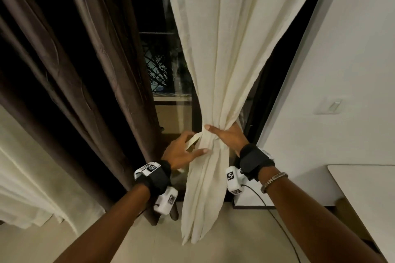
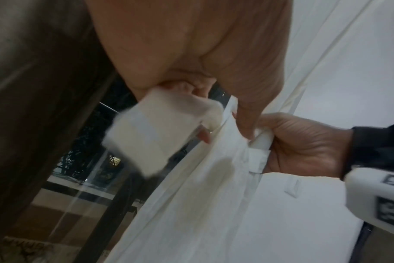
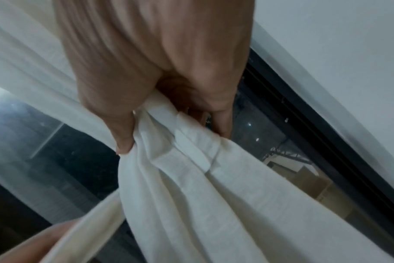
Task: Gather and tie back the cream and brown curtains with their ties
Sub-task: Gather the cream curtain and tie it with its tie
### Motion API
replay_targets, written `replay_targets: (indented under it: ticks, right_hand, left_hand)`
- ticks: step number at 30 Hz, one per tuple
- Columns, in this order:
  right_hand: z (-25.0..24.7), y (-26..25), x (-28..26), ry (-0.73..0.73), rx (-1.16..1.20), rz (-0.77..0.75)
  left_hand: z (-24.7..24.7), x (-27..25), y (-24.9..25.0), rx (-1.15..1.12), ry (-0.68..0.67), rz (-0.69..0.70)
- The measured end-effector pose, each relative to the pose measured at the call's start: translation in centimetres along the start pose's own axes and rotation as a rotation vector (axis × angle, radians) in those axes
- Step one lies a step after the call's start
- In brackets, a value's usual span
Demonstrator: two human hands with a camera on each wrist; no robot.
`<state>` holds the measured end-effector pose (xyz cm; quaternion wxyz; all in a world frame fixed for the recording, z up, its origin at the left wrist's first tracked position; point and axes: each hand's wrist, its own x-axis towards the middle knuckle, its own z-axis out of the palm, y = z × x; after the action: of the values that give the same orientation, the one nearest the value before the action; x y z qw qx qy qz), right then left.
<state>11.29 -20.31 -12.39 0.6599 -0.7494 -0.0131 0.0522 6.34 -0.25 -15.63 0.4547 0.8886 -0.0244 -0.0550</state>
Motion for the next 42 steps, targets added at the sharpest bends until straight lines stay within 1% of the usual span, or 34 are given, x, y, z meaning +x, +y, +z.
replay_targets:
  ticks: [2, 4, 6, 10, 12, 14, 17, 20, 22, 23, 24, 25, 26, 29, 33, 36, 39, 42]
  right_hand:
    - [-0.9, 0.4, 1.0, 0.021, -0.062, -0.006]
    - [-1.4, 0.7, 1.6, 0.013, -0.114, 0.001]
    - [-1.5, 0.7, 1.9, -0.005, -0.159, 0.007]
    - [-1.1, 0.7, 2.1, -0.101, -0.177, 0.02]
    - [-0.9, 0.8, 2.1, -0.156, -0.176, 0.028]
    - [-1.1, 0.8, 1.9, -0.179, -0.171, 0.029]
    - [-1.8, 0.7, 1.3, -0.183, -0.166, 0.028]
    - [-2.6, 0.5, 0.8, -0.195, -0.125, 0.035]
    - [-3.0, 0.5, 0.5, -0.166, -0.076, 0.051]
    - [-3.1, 0.4, 0.3, -0.144, -0.057, 0.061]
    - [-3.1, 0.4, 0.2, -0.13, -0.046, 0.069]
    - [-3.0, 0.4, 0.1, -0.126, -0.044, 0.078]
    - [-2.9, 0.4, 0.1, -0.128, -0.046, 0.085]
    - [-2.7, 0.9, 0.2, -0.143, -0.067, 0.098]
    - [-2.7, 0.4, -0.4, -0.209, -0.102, 0.092]
    - [-2.5, 0.0, -0.8, -0.204, -0.082, 0.077]
    - [-2.2, -0.2, -1.3, -0.184, -0.039, 0.072]
    - [-2.1, 0.0, -1.3, -0.166, -0.038, 0.09]
  left_hand:
    - [-0.5, -2.0, -1.0, -0.042, -0.032, 0.072]
    - [-0.7, -4.2, -2.0, -0.045, -0.031, 0.164]
    - [-0.6, -5.7, -2.5, -0.033, -0.084, 0.248]
    - [1.1, -6.1, -2.7, 0.006, -0.259, 0.277]
    - [2.0, -5.6, -2.2, 0.082, -0.301, 0.351]
    - [2.5, -4.8, -1.5, 0.232, -0.258, 0.444]
    - [1.9, -4.2, 1.3, 0.485, -0.121, 0.573]
    - [1.3, -3.9, 3.3, 0.734, 0.003, 0.752]
    - [1.8, -3.5, 4.1, 0.834, 0.067, 0.822]
    - [2.1, -3.1, 4.4, 0.806, 0.038, 0.811]
    - [2.3, -2.5, 4.7, 0.72, -0.027, 0.744]
    - [2.7, -1.8, 4.7, 0.608, -0.108, 0.639]
    - [3.1, -1.1, 4.4, 0.525, -0.154, 0.553]
    - [4.0, 0.9, 3.6, 0.361, -0.13, 0.389]
    - [4.8, 2.1, 3.7, 0.35, -0.123, 0.27]
    - [4.9, 2.3, 3.6, 0.221, -0.135, 0.232]
    - [5.0, 2.3, 3.3, 0.17, -0.076, 0.27]
    - [5.1, 2.1, 3.1, 0.129, -0.062, 0.289]
